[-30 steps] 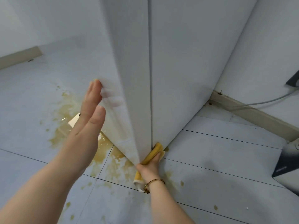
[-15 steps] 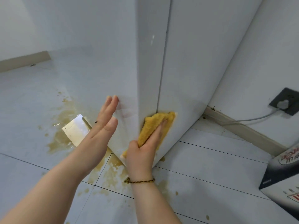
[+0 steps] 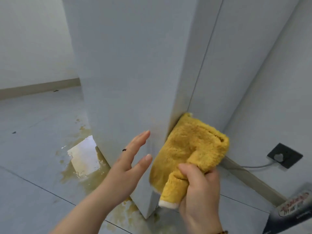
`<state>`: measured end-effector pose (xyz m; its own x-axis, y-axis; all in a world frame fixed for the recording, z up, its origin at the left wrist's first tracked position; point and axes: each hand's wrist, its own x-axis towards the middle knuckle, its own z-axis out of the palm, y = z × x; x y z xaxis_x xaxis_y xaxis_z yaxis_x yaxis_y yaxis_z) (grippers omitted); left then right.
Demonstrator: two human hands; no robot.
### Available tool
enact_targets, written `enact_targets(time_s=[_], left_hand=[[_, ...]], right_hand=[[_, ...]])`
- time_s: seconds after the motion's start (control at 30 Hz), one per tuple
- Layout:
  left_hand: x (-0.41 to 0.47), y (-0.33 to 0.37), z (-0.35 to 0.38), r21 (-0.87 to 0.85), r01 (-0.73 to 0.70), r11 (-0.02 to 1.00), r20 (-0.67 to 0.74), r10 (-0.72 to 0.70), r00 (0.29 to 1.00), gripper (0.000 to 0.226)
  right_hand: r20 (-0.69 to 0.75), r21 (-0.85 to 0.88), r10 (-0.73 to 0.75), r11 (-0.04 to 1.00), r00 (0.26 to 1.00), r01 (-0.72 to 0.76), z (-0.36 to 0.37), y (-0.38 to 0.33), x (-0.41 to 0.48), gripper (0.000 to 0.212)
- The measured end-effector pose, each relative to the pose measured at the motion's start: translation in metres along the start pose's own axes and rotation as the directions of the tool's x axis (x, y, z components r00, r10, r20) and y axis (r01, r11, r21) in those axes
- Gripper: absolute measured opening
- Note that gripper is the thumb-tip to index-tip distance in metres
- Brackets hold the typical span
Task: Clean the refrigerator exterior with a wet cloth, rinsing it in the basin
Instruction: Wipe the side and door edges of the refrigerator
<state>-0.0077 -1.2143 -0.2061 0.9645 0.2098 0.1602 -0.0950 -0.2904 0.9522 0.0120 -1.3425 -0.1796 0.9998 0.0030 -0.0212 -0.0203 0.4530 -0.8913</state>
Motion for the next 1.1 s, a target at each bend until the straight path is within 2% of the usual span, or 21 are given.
enact_targets(time_s=[0.17,0.33,0.43,0.5,0.6,0.67,0.73,0.87,1.0,1.1], left_hand=[[0.011,0.117,-0.044,-0.174,0.108,0.979,-0.051,-0.119,0.992,0.04],[0.026,0.239,-0.094,-0.396,0.317,0.862,0.11,-0.298,0.948,0.041],[0.028,0.313,-0.132,-0.469,0.382,0.796,0.164,-0.346,0.924,0.042],[0.029,0.357,-0.162,-0.485,0.374,0.791,0.113,-0.368,0.923,0.04],[0.028,0.415,-0.209,-0.477,0.298,0.826,-0.049,-0.364,0.93,0.047],[0.025,0.451,-0.241,-0.474,0.238,0.847,-0.137,-0.338,0.931,0.042],[0.016,0.48,-0.275,-0.468,0.156,0.87,-0.241,-0.295,0.925,0.032],[-0.008,0.513,-0.332,-0.411,0.049,0.91,-0.353,-0.209,0.912,0.042],[-0.022,0.52,-0.364,-0.405,-0.006,0.914,-0.421,-0.181,0.889,0.041],[-0.02,0.515,-0.384,-0.39,-0.002,0.921,-0.451,-0.189,0.872,0.044]], right_hand=[[0.055,-0.149,0.152,0.979,0.987,-0.142,0.059,-0.097,-0.013,0.033],[0.23,-0.134,0.286,0.956,0.93,-0.26,0.131,-0.2,-0.027,0.024],[0.322,-0.21,0.344,0.934,0.882,-0.288,0.181,-0.272,-0.033,0.039],[0.342,-0.276,0.362,0.921,0.867,-0.276,0.214,-0.313,-0.035,0.033],[0.364,-0.359,0.36,0.905,0.859,-0.227,0.267,-0.366,-0.042,0.015],[0.401,-0.403,0.346,0.898,0.848,-0.176,0.3,-0.392,-0.049,0.013],[0.472,-0.443,0.299,0.894,0.829,-0.07,0.332,-0.41,-0.059,0.012],[0.594,-0.485,0.23,0.867,0.771,0.115,0.383,-0.427,-0.084,0.012],[0.661,-0.432,0.229,0.895,0.715,0.112,0.418,-0.427,-0.097,0.009],[0.668,-0.403,0.236,0.912,0.705,0.077,0.439,-0.418,-0.098,0.009]])
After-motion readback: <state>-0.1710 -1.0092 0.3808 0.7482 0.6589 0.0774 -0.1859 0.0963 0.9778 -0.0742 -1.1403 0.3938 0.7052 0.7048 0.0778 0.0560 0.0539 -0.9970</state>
